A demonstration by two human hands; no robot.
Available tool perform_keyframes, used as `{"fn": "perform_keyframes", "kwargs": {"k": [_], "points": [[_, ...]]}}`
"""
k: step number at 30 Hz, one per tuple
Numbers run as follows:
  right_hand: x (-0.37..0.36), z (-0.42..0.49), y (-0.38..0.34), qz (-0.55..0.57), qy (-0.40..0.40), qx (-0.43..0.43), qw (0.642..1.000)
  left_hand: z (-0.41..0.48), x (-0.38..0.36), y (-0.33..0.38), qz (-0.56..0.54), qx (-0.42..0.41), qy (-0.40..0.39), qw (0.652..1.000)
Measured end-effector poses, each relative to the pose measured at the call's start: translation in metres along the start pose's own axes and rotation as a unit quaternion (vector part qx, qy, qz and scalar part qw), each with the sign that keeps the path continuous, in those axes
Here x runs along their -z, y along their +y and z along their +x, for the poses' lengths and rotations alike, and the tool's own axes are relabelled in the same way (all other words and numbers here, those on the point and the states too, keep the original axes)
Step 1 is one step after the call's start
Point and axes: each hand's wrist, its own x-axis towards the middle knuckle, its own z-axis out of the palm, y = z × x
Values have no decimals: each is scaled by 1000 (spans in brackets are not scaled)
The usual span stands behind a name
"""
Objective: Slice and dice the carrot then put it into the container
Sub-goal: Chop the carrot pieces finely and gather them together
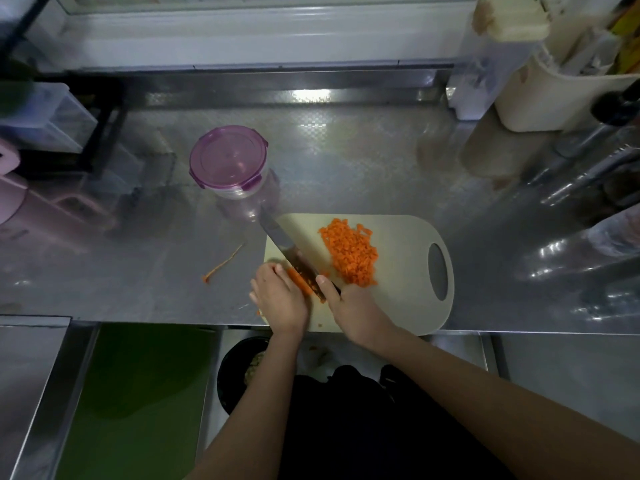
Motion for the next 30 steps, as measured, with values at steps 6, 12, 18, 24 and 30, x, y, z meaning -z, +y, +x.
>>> {"fn": "perform_keyframes", "kwargs": {"k": [6, 12, 18, 24, 30], "points": [[-7, 3, 0, -10, -5, -1, 1000, -7, 5, -10, 26, -22, -28, 999], [-13, 6, 3, -8, 13, 29, 999, -12, -7, -13, 143, -67, -34, 987], [-15, 9, 1, -39, 22, 1, 999, -11, -9, -17, 187, -111, -7, 976], [-11, 10, -9, -53, 5, -21, 998, -11, -11, -17, 174, -98, 4, 980], [-10, 9, -14, -99, 2, -37, 994, -9, -14, -15, 181, -61, -1, 982]]}}
